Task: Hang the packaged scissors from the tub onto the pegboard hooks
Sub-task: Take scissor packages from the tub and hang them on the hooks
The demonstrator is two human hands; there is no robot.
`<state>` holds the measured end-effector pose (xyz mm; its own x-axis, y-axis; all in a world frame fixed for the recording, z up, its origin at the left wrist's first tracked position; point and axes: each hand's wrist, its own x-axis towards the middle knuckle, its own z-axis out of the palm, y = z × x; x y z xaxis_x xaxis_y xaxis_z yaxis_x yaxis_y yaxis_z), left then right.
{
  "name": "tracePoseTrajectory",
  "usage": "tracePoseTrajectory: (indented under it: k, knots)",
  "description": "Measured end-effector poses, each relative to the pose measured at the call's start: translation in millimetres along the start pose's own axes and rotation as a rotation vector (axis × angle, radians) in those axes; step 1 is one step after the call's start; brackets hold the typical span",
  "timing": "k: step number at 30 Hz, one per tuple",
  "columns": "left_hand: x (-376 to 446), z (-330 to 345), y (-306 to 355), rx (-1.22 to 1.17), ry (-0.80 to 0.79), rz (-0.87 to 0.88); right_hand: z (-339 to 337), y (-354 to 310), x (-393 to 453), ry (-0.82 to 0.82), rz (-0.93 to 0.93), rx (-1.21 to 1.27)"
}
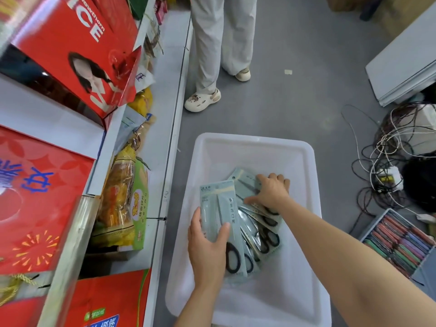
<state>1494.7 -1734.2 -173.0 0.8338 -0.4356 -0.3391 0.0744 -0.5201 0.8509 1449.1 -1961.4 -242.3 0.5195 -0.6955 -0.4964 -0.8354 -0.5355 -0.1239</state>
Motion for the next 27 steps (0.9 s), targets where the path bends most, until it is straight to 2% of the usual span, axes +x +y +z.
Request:
tracePoseTrajectory:
  k: [5, 9, 12, 20, 27]
  knots:
    - [1, -11, 12, -0.103, 0.028, -0.001, -9, 3, -20, 0.017, -0.006, 0.366]
    - [2, -33, 26, -0.123, 0.129, 0.05, -24, -7, -50, 0.092, -0.002, 0.77]
    - [-5, -55, 46, -0.178, 0.199, 0.107, -50, -29, -89, 0.109, -0.063, 0.98]
    - [-29, -129, 117, -0.229, 0.49, 0.256, -143, -115, -180, 0.2, -0.343, 1.212]
    - [-80, -204, 180, -0.297, 0.735, 0.358, -226, -169, -260, 0.204, -0.576, 1.247]
